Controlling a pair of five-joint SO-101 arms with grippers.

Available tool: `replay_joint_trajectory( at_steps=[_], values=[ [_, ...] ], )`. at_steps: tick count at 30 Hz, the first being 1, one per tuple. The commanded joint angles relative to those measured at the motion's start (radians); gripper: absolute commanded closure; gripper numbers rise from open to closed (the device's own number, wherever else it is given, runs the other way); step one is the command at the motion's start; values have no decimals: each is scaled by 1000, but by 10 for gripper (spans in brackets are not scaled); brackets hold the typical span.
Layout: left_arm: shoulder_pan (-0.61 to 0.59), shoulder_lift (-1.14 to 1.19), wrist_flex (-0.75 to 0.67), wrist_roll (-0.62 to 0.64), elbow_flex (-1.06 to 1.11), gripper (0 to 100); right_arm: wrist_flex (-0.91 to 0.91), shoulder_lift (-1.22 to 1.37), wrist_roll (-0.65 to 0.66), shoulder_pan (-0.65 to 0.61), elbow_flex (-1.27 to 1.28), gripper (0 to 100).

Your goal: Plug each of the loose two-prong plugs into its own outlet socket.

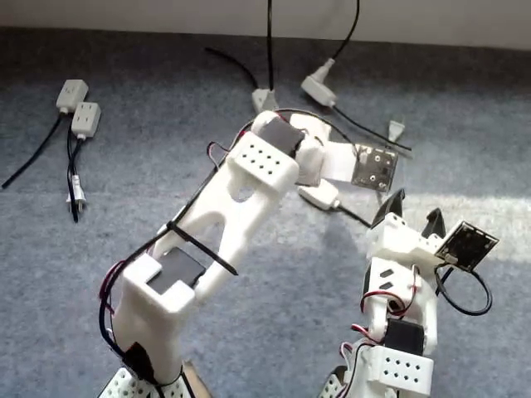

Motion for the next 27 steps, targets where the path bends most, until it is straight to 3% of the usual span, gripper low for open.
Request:
replay_joint_trajectory(
  at_steps=[1, 9, 17, 27],
  values=[
    [-2, 87, 107, -101, -211, 994, -5, -24, -3, -7, 148, 739],
    [-7, 242, 215, -219, -404, 994, -5, -24, -2, -10, 148, 739],
    [-5, 404, 230, -270, -518, 994, -5, -24, -2, -12, 148, 739],
    [-27, 450, 354, -344, -670, 994, -5, -24, -2, -13, 148, 739]
  ],
)
